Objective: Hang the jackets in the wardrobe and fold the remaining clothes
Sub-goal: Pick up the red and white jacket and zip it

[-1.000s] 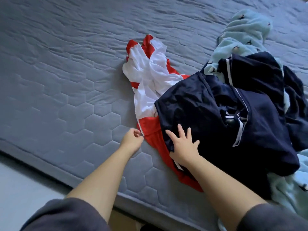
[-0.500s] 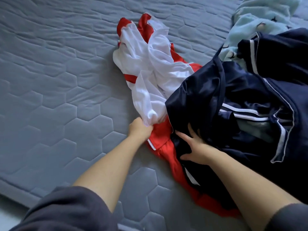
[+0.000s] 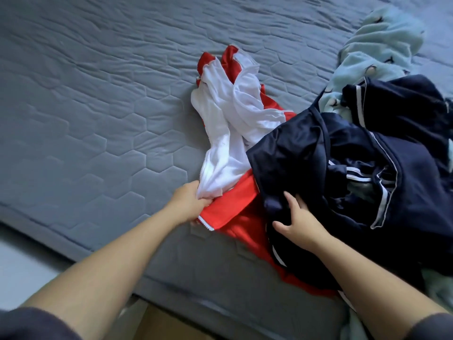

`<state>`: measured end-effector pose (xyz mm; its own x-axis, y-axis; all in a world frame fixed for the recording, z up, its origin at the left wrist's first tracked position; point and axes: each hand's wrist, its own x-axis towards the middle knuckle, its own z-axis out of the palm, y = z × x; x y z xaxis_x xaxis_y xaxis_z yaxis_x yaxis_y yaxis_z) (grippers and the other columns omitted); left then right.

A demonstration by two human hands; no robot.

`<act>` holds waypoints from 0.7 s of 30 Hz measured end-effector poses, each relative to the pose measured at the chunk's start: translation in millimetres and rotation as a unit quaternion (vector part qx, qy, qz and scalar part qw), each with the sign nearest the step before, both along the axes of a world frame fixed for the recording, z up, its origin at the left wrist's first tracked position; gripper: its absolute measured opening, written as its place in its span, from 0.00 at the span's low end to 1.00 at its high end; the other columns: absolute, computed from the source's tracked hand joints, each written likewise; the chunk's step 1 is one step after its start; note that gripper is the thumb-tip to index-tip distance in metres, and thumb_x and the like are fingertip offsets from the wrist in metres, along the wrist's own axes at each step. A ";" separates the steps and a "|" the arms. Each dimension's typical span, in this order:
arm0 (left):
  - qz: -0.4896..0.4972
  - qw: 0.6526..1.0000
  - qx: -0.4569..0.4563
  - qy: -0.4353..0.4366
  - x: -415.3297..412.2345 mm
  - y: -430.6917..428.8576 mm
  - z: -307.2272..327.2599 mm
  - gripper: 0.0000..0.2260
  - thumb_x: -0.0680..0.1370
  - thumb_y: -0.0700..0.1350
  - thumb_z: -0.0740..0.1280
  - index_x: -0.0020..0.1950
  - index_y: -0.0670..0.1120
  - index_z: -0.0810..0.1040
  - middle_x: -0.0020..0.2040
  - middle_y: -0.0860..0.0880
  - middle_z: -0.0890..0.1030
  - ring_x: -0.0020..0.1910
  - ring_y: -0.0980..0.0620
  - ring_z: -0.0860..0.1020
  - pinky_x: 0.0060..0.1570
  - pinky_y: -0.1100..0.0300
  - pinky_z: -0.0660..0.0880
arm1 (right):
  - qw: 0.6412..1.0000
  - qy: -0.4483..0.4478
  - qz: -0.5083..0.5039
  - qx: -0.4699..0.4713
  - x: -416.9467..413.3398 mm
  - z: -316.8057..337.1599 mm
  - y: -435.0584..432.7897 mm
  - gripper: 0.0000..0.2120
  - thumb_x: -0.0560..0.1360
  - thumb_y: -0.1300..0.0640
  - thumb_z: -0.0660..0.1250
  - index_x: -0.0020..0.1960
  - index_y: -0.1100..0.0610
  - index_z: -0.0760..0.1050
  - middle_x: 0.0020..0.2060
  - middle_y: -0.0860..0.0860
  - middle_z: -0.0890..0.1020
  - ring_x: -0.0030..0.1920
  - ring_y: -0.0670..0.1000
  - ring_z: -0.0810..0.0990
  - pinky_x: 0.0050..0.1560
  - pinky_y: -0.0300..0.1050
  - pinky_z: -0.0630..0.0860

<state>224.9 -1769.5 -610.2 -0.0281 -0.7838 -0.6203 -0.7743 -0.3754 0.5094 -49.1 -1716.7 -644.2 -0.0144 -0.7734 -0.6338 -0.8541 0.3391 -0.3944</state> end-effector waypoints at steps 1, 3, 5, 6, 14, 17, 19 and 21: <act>-0.007 0.999 -0.005 0.032 -0.9 0.2 20.5 0.08 0.75 0.43 0.68 0.54 0.46 0.78 0.52 0.47 0.82 0.52 0.45 0.80 0.42 0.59 0.75 | 1.000 0.012 0.014 -0.018 10.4 9.9 1.8 0.45 0.72 0.47 0.70 0.78 0.47 0.45 0.78 0.53 0.48 0.76 0.56 0.56 0.72 0.56 0.61; -0.012 0.995 -0.008 0.101 -7.8 4.2 61.0 0.10 0.75 0.41 0.69 0.56 0.46 0.80 0.52 0.46 0.83 0.51 0.45 0.81 0.44 0.56 0.77 | 0.995 0.027 0.050 -0.082 34.5 32.3 1.5 0.46 0.71 0.48 0.70 0.78 0.43 0.42 0.78 0.49 0.43 0.78 0.56 0.47 0.71 0.65 0.56; -0.011 0.989 -0.002 0.150 -15.3 9.0 100.2 0.09 0.75 0.41 0.69 0.55 0.45 0.80 0.50 0.42 0.84 0.50 0.41 0.82 0.40 0.57 0.78 | 0.987 0.005 0.055 -0.151 55.5 59.8 -6.5 0.43 0.72 0.52 0.69 0.77 0.43 0.46 0.78 0.49 0.44 0.78 0.55 0.46 0.72 0.66 0.52; -0.012 0.986 -0.002 0.164 -17.4 9.6 119.5 0.08 0.75 0.41 0.69 0.54 0.45 0.80 0.50 0.41 0.84 0.49 0.39 0.81 0.38 0.58 0.78 | 0.982 -0.006 0.048 -0.181 62.1 75.1 -13.0 0.39 0.72 0.54 0.69 0.77 0.43 0.51 0.78 0.49 0.47 0.78 0.55 0.47 0.72 0.65 0.52; -0.075 0.994 -0.072 0.040 -14.1 10.3 255.7 0.07 0.77 0.41 0.61 0.39 0.45 0.74 0.35 0.43 0.81 0.33 0.43 0.82 0.23 0.64 0.72 | 0.945 -0.063 0.112 -0.300 66.9 232.3 -43.9 0.05 0.69 0.63 0.64 0.41 0.55 0.69 0.41 0.54 0.81 0.45 0.60 0.78 0.42 0.52 0.72; -0.092 0.990 -0.108 -0.016 -17.8 21.2 306.2 0.07 0.75 0.37 0.58 0.39 0.42 0.74 0.35 0.40 0.81 0.31 0.42 0.81 0.24 0.60 0.74 | 0.927 -0.084 0.137 -0.338 63.0 297.4 -37.6 0.05 0.68 0.63 0.63 0.44 0.58 0.72 0.41 0.54 0.81 0.46 0.60 0.78 0.43 0.55 0.73; -0.087 0.987 -0.136 -0.022 -20.7 30.7 342.3 0.10 0.74 0.36 0.57 0.36 0.45 0.72 0.30 0.44 0.79 0.28 0.44 0.81 0.25 0.58 0.75 | 0.919 -0.094 0.144 -0.356 59.8 343.1 -30.6 0.05 0.68 0.64 0.64 0.44 0.59 0.73 0.40 0.55 0.81 0.44 0.61 0.78 0.43 0.55 0.73; -0.077 0.983 -0.167 -0.026 -23.5 41.6 380.3 0.14 0.74 0.35 0.57 0.32 0.49 0.70 0.26 0.51 0.76 0.22 0.54 0.78 0.22 0.63 0.73 | 0.907 -0.105 0.153 -0.378 55.9 390.1 -21.5 0.07 0.67 0.65 0.65 0.45 0.59 0.74 0.40 0.55 0.81 0.44 0.60 0.79 0.43 0.54 0.74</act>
<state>201.4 -1727.8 -229.9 -0.1368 -0.9331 -0.3327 -0.8372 -0.0706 0.5423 6.9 -1738.2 -254.2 0.3347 -0.9354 0.1144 -0.7416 -0.3364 -0.5804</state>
